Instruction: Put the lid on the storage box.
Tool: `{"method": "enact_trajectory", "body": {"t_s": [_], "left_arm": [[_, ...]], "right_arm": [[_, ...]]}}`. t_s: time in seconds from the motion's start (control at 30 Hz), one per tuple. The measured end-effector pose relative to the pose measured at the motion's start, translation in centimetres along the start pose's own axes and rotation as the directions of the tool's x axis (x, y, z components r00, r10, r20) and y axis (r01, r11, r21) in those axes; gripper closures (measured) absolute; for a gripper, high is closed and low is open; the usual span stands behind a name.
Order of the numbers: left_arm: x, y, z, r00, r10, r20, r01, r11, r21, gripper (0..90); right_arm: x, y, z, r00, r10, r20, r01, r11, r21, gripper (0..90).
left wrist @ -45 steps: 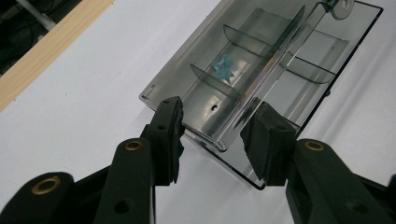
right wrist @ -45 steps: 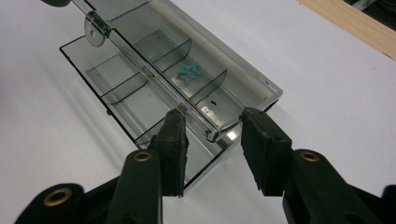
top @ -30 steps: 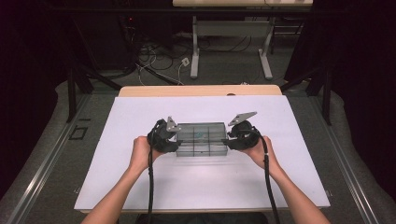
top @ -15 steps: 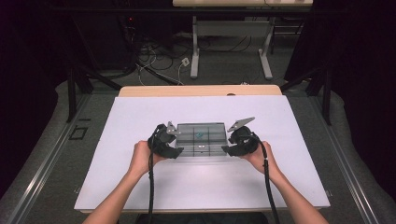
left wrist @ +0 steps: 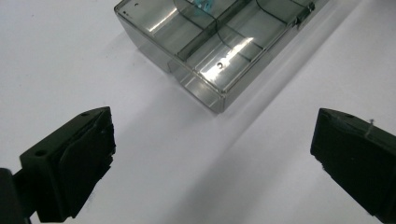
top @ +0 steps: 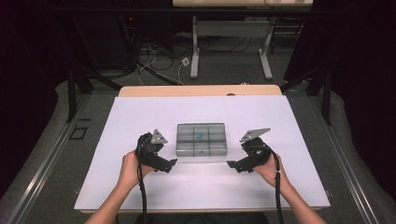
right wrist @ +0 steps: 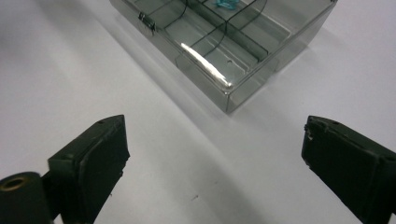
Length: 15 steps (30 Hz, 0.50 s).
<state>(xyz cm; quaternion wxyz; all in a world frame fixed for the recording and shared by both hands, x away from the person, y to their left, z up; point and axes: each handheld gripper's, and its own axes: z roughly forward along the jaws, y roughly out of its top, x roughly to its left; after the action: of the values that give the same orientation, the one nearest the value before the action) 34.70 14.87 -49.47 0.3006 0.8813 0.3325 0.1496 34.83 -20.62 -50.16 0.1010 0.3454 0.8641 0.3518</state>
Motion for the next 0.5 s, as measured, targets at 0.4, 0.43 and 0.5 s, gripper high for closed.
{"method": "enact_trajectory", "body": {"t_s": [0.4,0.43,0.5], "left_arm": [[-0.5,-2.3,-0.4,0.9999,0.001,-0.014,0.0,0.9998,0.022,0.0],[-0.5,-2.4,-0.4,0.9999,-0.001,-0.014,0.001,0.9997,0.025,0.0],[-0.6,-2.8,-0.4,1.0,0.0,-0.008,0.0,0.9996,0.028,0.0]], "right_arm": [[0.3,-2.1,-0.8,1.0,-0.002,0.005,0.002,1.0,0.001,4.1],[0.3,-2.2,-0.8,1.0,-0.001,0.002,0.001,1.0,-0.002,3.9],[0.3,-2.6,-1.0,1.0,0.0,0.007,0.0,1.0,-0.011,3.7]]}}
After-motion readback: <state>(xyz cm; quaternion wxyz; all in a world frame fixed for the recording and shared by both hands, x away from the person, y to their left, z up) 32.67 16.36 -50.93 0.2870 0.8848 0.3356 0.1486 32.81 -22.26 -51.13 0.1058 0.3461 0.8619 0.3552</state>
